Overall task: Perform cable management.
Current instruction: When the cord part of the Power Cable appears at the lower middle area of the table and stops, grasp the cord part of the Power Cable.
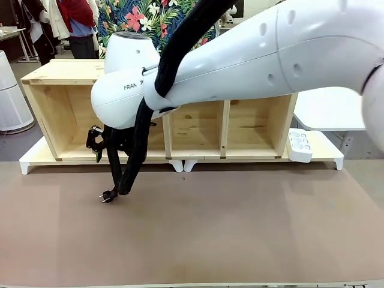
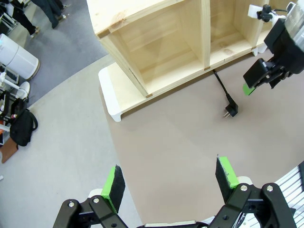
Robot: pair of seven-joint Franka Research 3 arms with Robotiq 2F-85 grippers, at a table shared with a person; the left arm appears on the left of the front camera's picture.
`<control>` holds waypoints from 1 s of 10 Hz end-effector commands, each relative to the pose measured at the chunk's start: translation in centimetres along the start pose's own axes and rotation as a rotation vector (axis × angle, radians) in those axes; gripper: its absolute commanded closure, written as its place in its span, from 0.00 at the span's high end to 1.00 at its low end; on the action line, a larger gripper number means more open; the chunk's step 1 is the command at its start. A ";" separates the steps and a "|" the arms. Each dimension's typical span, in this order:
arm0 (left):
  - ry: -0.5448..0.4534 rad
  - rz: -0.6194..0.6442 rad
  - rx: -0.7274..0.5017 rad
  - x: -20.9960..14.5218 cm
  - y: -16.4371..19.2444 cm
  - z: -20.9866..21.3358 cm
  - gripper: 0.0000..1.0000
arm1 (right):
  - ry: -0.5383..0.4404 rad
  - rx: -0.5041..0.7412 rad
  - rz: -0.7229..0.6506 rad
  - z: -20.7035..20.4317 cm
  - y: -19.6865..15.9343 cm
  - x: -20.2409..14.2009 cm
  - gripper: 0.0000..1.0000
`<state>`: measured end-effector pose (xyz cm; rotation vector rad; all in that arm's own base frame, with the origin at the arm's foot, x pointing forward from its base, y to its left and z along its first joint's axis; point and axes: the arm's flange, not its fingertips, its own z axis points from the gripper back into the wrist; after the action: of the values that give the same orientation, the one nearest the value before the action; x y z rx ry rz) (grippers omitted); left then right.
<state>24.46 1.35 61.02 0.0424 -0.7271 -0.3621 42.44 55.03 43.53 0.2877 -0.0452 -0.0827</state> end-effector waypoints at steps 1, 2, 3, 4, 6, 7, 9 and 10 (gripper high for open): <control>0.003 0.001 0.000 0.0 0.0 0.0 1.00 | 0.033 -0.071 0.049 -1.2 2.3 1.4 1.00; 0.003 0.001 0.000 0.0 0.0 0.0 1.00 | 0.043 -0.102 0.057 -2.1 3.0 1.9 1.00; 0.003 0.001 0.000 0.0 0.0 0.0 1.00 | 0.061 -0.133 0.071 -3.1 3.6 2.2 1.00; 0.003 0.001 0.000 0.0 0.0 0.0 1.00 | 0.062 -0.152 0.078 -3.8 4.0 2.5 1.00; 0.003 0.001 0.000 0.0 0.0 0.0 1.00 | 0.043 -0.191 0.087 -4.9 4.4 3.0 1.00; 0.003 0.001 0.000 0.0 0.0 0.0 1.00 | 0.025 -0.222 0.102 -5.6 4.4 3.1 1.00; 0.003 0.001 0.000 0.0 0.0 0.0 1.00 | -0.003 -0.257 0.109 -6.7 4.6 3.4 1.00; 0.003 0.001 0.000 0.0 0.0 0.0 1.00 | -0.017 -0.270 0.116 -7.5 4.8 3.6 1.00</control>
<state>24.46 1.35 61.02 0.0424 -0.7270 -0.3621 45.81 59.77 37.59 0.0536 -0.0377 0.0312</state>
